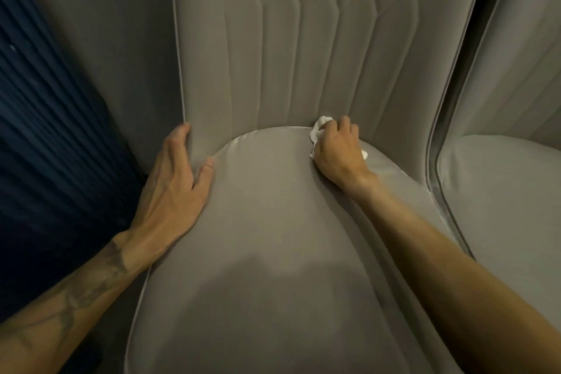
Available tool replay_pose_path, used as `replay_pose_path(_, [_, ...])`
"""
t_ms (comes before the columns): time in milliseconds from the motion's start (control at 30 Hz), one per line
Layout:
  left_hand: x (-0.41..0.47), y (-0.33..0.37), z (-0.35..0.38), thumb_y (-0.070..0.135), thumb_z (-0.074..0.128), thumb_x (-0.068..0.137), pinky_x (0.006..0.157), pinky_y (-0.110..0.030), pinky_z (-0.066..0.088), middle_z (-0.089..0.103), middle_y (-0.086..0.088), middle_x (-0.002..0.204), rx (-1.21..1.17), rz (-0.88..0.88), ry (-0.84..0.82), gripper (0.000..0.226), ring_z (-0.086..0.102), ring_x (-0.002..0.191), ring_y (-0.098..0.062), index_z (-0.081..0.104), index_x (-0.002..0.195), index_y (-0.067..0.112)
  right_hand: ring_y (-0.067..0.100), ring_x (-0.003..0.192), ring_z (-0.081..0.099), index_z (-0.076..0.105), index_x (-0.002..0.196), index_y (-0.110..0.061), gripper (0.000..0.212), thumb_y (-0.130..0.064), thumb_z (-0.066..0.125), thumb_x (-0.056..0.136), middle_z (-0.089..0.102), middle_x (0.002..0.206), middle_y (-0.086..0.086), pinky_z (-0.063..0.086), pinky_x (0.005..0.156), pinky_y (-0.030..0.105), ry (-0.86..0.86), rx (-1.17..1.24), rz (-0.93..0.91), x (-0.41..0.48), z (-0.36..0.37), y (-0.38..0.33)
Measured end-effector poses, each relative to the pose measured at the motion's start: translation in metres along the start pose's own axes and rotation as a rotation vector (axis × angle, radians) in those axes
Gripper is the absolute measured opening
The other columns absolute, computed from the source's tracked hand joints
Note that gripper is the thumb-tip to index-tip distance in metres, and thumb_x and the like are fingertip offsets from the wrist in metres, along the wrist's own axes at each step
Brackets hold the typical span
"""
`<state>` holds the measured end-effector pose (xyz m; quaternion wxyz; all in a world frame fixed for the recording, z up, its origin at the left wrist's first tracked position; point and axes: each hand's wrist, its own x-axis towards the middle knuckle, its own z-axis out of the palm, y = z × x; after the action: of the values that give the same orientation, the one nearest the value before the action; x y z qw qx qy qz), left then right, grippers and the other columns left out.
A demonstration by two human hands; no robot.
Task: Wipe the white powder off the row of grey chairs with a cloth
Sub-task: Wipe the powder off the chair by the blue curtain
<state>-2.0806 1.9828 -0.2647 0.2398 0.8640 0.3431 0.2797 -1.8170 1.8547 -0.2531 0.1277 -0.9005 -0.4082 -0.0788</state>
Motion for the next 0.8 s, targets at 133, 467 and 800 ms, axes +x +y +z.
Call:
replay_pose_path(133, [-0.019, -0.002, -0.014, 0.045, 0.046, 0.107, 0.119, -0.048, 0.037, 0.03, -0.004, 0.165, -0.002, -0.029, -0.073, 0.069, 0.039, 0.145, -0.024, 0.012, 0.164, 0.027, 0.043, 0.108, 0.042, 0.053, 0.121, 0.008, 0.047, -0.02, 0.069, 0.087, 0.053, 0.123, 0.025, 0.031, 0.093, 0.048, 0.058, -0.11, 0.062, -0.027, -0.006, 0.029])
replay_pose_path(467, [-0.066, 0.009, -0.018, 0.052, 0.033, 0.108, 0.121, -0.031, 0.025, 0.025, 0.004, 0.167, 0.091, -0.085, -0.128, 0.063, 0.033, 0.147, -0.016, 0.018, 0.162, 0.024, 0.038, 0.105, 0.043, 0.056, 0.116, 0.001, 0.043, -0.024, 0.069, 0.085, 0.05, 0.116, 0.021, 0.036, 0.089, 0.043, -0.049, -0.047, -0.119, 0.011, 0.009, -0.012])
replay_pose_path(800, [-0.07, 0.011, -0.014, 0.048, 0.032, 0.106, 0.118, -0.03, 0.027, 0.036, 0.0, 0.162, 0.199, -0.085, -0.084, 0.06, 0.041, 0.143, -0.018, 0.033, 0.158, 0.018, 0.044, 0.088, 0.051, 0.059, 0.088, 0.009, 0.014, 0.005, 0.056, 0.076, 0.057, 0.093, 0.03, 0.041, 0.079, 0.05, -0.059, 0.005, -0.117, 0.025, 0.014, -0.042])
